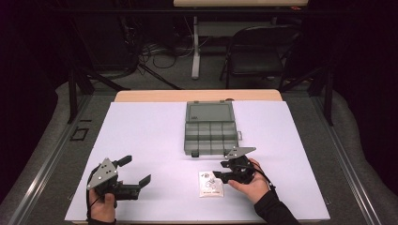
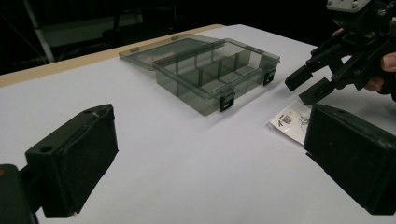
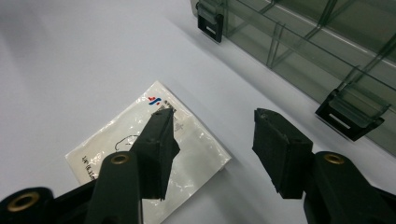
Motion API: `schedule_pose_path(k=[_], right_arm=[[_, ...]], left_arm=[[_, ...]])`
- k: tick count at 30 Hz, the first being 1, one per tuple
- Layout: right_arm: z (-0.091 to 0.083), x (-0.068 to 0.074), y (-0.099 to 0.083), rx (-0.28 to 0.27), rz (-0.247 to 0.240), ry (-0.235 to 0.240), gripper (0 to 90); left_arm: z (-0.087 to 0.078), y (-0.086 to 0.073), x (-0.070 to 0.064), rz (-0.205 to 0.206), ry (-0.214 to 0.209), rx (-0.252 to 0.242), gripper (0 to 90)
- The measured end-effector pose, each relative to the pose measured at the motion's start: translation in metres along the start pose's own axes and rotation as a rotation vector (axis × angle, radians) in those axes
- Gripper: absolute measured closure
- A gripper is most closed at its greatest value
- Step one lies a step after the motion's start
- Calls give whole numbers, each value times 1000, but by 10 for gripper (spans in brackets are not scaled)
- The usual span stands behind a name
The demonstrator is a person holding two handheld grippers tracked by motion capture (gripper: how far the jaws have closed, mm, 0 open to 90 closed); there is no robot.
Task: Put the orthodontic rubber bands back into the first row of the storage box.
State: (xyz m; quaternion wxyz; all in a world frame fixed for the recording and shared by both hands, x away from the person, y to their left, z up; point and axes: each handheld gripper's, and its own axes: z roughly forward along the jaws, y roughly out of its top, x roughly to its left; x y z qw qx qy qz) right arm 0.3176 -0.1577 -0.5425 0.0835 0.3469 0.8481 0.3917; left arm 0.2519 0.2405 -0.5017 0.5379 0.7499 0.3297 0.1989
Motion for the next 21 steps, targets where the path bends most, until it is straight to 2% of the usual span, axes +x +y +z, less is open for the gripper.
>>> schedule_pose_path(k=[9, 21], right_arm=[[9, 3, -3, 37, -20, 25, 503], [12, 6, -5, 53, -48, 11, 549]], left_arm=[[1, 0, 0, -1, -3, 4, 28], [1, -1, 1, -3, -4, 5, 29]])
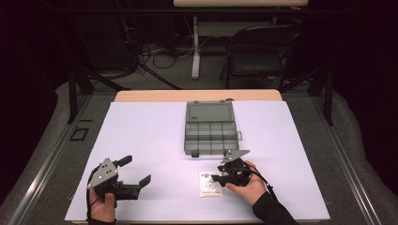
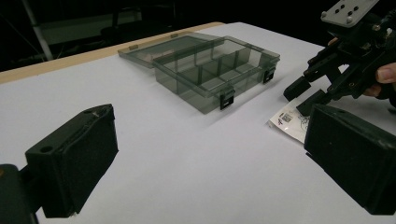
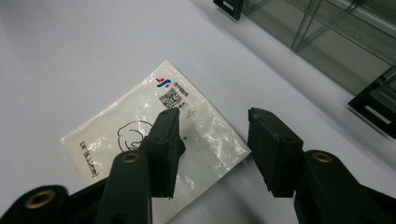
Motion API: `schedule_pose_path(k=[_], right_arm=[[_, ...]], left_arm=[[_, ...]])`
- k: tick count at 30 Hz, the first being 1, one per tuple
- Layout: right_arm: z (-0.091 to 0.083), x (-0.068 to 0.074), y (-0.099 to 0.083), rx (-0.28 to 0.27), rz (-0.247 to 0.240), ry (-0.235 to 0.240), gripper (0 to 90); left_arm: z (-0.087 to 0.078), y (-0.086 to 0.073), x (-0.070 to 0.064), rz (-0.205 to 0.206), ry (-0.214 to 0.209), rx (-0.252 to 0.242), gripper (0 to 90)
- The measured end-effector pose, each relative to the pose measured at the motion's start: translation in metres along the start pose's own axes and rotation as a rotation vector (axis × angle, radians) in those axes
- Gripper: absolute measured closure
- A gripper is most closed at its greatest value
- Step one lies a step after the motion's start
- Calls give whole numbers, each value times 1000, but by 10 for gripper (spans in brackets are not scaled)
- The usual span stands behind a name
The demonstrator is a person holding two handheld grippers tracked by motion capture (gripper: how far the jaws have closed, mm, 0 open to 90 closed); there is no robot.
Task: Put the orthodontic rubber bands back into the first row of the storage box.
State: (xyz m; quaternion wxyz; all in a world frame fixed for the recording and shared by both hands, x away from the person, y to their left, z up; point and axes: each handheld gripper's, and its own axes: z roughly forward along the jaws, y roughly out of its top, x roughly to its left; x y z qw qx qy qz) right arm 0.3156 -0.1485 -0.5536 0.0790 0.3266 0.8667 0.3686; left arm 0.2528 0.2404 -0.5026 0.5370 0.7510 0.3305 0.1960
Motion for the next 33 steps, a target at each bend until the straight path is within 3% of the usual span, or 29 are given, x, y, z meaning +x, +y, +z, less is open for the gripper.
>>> schedule_pose_path(k=[10, 11, 12, 27, 33], right_arm=[[1, 3, -1, 37, -60, -33, 642], [2, 4, -2, 14, -63, -41, 650], [1, 5, -1, 39, -80, -45, 663], [-2, 5, -1, 62, -131, -33, 866], [-2, 5, -1, 67, -141, -27, 897]], left_arm=[[1, 0, 0, -1, -1, 3, 28], [1, 0, 0, -1, -2, 4, 28], [1, 0, 0, -1, -1, 5, 29], [2, -1, 1, -7, -4, 16, 29], [2, -1, 1, -6, -5, 16, 29]])
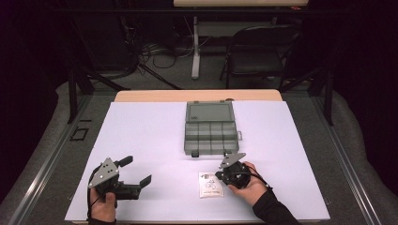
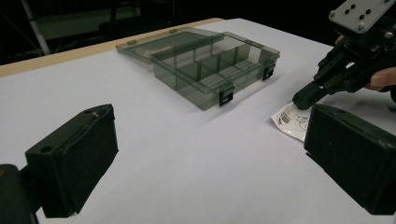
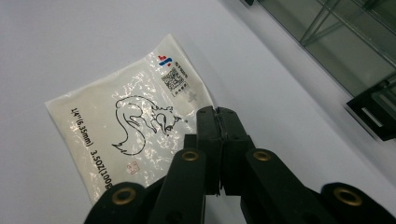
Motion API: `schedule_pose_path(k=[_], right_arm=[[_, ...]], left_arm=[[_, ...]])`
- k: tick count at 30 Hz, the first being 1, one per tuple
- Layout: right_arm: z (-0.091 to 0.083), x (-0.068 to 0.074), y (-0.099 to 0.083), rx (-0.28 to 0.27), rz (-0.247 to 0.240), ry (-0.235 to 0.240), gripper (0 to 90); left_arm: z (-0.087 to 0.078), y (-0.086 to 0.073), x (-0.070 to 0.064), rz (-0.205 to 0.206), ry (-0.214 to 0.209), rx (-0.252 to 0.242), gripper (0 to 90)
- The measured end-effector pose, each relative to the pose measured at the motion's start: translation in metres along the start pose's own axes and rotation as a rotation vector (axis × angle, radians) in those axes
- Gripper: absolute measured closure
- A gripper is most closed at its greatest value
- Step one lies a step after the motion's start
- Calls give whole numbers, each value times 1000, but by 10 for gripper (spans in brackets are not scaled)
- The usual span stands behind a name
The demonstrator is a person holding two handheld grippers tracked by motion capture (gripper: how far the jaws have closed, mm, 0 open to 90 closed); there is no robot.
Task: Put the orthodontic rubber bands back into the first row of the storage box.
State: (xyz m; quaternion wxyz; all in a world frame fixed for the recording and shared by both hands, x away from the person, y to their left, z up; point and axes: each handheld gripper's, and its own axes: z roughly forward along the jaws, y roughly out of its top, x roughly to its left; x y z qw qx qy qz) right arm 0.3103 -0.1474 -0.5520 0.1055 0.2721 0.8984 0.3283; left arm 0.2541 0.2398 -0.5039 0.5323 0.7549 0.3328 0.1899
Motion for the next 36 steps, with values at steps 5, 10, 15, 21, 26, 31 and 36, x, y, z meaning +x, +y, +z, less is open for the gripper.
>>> schedule_pose_path(k=[5, 10, 15, 21, 26, 31, 36], right_arm=[[0, -1, 0, -7, -4, 0, 899], [-2, -2, 0, -11, 0, 6, 900], [-7, -4, 1, -48, 8, 8, 900], [-16, -5, 3, -66, 13, 11, 900], [-27, -4, 8, -113, 9, 5, 900], [-39, -2, 12, -155, 2, 1, 900], [-49, -1, 15, -202, 0, -8, 900]], left_arm=[[0, 0, 0, 1, 2, 0, 29], [0, 0, 0, 2, 1, 2, 29], [0, 0, 0, 1, 3, 1, 29], [0, 0, 1, 0, 3, 1, 28], [0, 0, 1, -1, 4, 1, 29], [0, 0, 1, -2, 4, 2, 29], [0, 0, 1, -2, 5, 2, 28]])
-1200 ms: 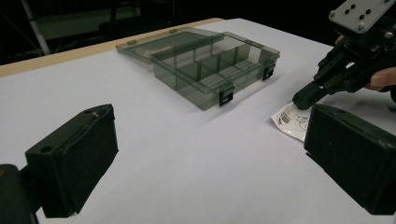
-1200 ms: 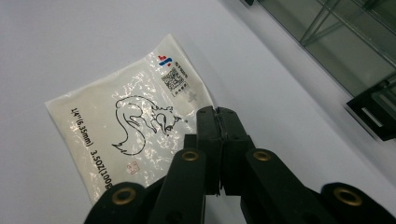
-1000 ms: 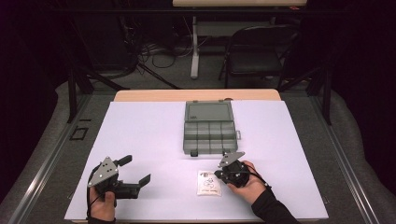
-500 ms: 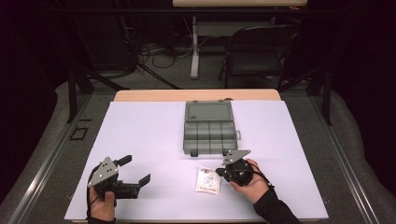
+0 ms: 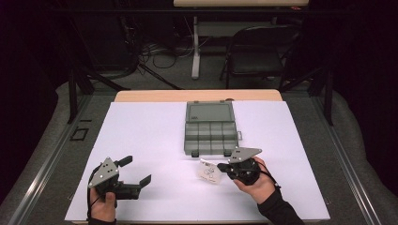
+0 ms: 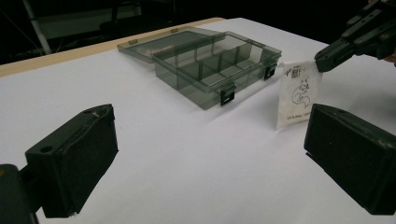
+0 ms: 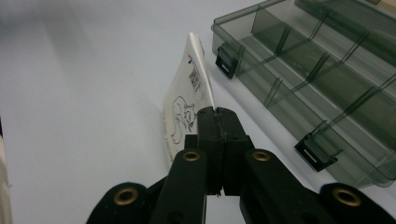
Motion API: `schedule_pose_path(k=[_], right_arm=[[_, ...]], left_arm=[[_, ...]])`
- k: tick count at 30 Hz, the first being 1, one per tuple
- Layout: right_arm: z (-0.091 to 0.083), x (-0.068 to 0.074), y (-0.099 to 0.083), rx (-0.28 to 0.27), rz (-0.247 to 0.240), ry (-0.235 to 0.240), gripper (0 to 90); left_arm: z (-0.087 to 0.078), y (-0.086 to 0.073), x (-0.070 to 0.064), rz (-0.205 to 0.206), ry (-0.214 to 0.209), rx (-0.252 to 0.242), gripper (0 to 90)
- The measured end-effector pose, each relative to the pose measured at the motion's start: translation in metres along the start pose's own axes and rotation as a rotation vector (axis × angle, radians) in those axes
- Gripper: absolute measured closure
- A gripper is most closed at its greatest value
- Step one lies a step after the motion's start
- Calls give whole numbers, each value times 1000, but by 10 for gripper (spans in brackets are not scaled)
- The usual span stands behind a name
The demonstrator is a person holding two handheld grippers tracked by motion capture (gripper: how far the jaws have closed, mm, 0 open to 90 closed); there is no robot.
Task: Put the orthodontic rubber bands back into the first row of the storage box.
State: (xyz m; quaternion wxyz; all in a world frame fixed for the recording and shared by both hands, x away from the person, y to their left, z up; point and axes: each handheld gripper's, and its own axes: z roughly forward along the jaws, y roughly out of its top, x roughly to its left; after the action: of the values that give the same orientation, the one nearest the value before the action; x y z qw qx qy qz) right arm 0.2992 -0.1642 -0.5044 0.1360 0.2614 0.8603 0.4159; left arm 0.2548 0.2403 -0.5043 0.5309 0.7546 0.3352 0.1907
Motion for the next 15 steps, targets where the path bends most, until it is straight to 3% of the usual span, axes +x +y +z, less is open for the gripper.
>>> schedule_pose_path(k=[6, 15], right_arm=[[-11, 0, 5, -58, 4, -13, 900], [-18, -3, 8, -81, 13, -23, 900]], left_arm=[[0, 0, 0, 1, 0, 0, 28], [0, 0, 0, -4, 1, -1, 29]])
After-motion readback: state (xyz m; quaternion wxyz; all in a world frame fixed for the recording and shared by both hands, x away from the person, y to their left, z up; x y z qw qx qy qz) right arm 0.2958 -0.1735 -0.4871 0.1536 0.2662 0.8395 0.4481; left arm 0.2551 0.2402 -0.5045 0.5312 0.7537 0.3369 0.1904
